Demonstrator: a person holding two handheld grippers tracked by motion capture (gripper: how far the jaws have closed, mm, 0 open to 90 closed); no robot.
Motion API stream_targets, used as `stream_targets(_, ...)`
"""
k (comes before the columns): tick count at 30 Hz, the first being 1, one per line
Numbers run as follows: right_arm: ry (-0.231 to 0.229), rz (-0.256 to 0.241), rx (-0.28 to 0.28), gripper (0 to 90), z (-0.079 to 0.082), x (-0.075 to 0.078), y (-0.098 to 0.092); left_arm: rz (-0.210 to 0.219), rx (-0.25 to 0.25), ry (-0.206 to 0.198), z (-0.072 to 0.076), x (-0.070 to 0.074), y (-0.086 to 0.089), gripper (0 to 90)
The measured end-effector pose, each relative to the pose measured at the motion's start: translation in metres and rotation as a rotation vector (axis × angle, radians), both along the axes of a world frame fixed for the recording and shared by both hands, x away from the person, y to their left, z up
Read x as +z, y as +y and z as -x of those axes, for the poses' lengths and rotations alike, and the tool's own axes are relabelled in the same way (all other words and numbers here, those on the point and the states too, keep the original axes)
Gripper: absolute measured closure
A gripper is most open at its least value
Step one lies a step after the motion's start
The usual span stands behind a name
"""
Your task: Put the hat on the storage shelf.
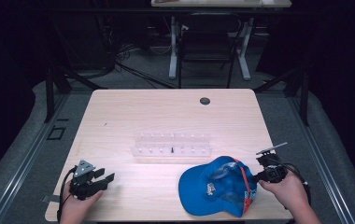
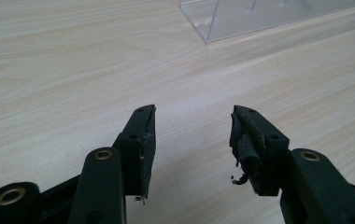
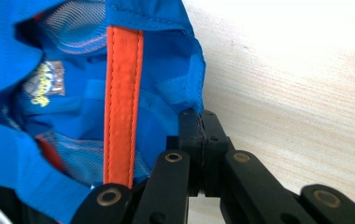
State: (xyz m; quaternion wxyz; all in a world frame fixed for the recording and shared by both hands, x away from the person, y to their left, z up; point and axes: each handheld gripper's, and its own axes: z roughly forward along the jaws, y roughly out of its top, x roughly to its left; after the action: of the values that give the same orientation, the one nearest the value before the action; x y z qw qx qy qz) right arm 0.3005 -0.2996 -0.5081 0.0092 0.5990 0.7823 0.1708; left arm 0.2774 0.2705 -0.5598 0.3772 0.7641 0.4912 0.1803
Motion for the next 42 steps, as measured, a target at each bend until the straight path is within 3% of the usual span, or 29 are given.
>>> stream_targets(5, 0.035, -0.029, -0.014, 90.0, 0.000, 0.012, 0.001, 0.001, -0.002, 0.002, 0.000, 0.000, 0.000, 50.8)
stream_targets(12, 0.049, -0.034, -0.031, 90.0, -0.002, 0.025, 0.001, 0.000, -0.004, 0.004, 0.000, -0.001, -0.001, 50.8)
stream_targets(21, 0.052, -0.054, -0.017, 90.0, -0.002, 0.056, 0.011, 0.002, -0.001, 0.004, 0.000, -0.001, 0.000, 50.8)
stream_targets(29, 0.052, -0.044, 0.023, 90.0, -0.004, 0.081, 0.023, 0.002, -0.004, 0.005, 0.000, -0.001, -0.001, 50.8)
stream_targets(35, 0.061, -0.055, 0.031, 90.0, -0.008, 0.100, 0.034, 0.001, -0.007, 0.005, 0.000, -0.001, -0.001, 51.0)
stream_targets(42, 0.061, -0.029, 0.027, 90.0, -0.012, 0.119, 0.041, 0.000, -0.009, 0.007, 0.000, -0.001, -0.001, 51.1)
